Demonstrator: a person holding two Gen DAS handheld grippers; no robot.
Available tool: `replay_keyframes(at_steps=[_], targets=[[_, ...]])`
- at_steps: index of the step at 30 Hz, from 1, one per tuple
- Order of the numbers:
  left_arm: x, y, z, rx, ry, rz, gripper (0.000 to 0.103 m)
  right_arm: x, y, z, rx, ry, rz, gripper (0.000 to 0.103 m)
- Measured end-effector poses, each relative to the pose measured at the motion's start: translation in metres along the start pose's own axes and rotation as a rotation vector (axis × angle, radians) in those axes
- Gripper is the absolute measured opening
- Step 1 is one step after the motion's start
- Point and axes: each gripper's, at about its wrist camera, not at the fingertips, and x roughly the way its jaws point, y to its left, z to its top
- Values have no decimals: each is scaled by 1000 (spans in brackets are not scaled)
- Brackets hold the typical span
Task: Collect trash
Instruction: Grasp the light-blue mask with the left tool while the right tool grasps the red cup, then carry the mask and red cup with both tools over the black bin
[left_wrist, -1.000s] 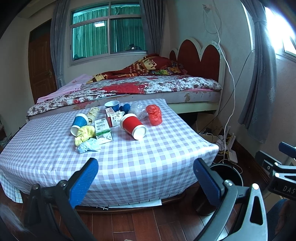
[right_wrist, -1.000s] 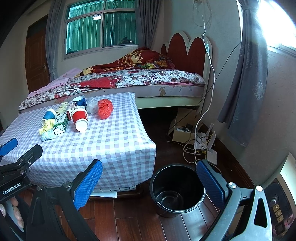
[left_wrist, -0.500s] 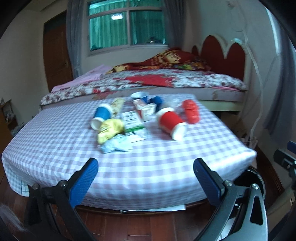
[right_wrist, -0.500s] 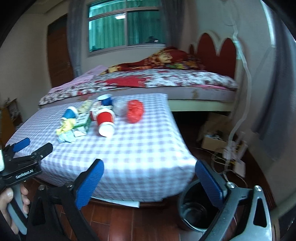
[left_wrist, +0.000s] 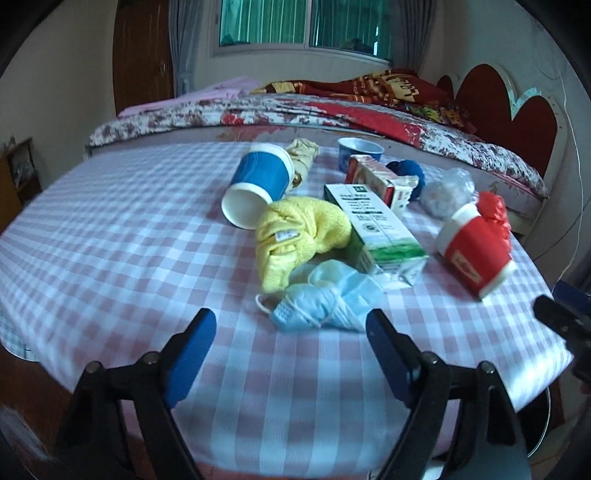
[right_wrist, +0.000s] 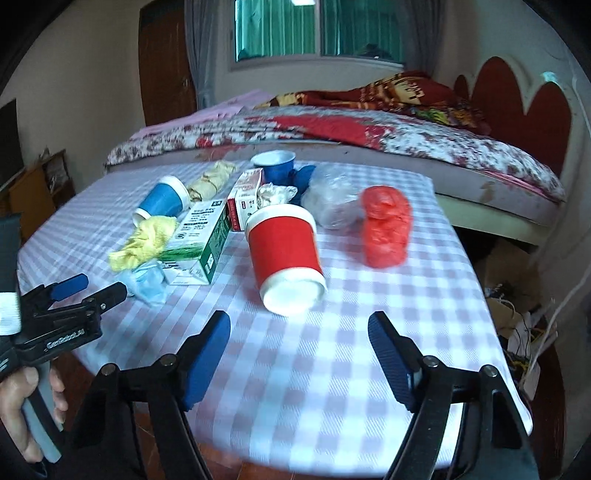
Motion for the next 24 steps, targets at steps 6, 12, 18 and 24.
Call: replay_keyframes(at_steps=[6,12,18,24], targets=[[18,-5,4,8,14,-35,80,44,5,16,-41,50,-23,78],[31,-7,4,2,50,-68,60,66,0,25,-48,81,-8,69],[26,-10,3,2,36,-105,31,63,2,25,-54,65,9,61],[5,-11,0,1,-1,-120,27,36,-3,19,-22,7,19,60]])
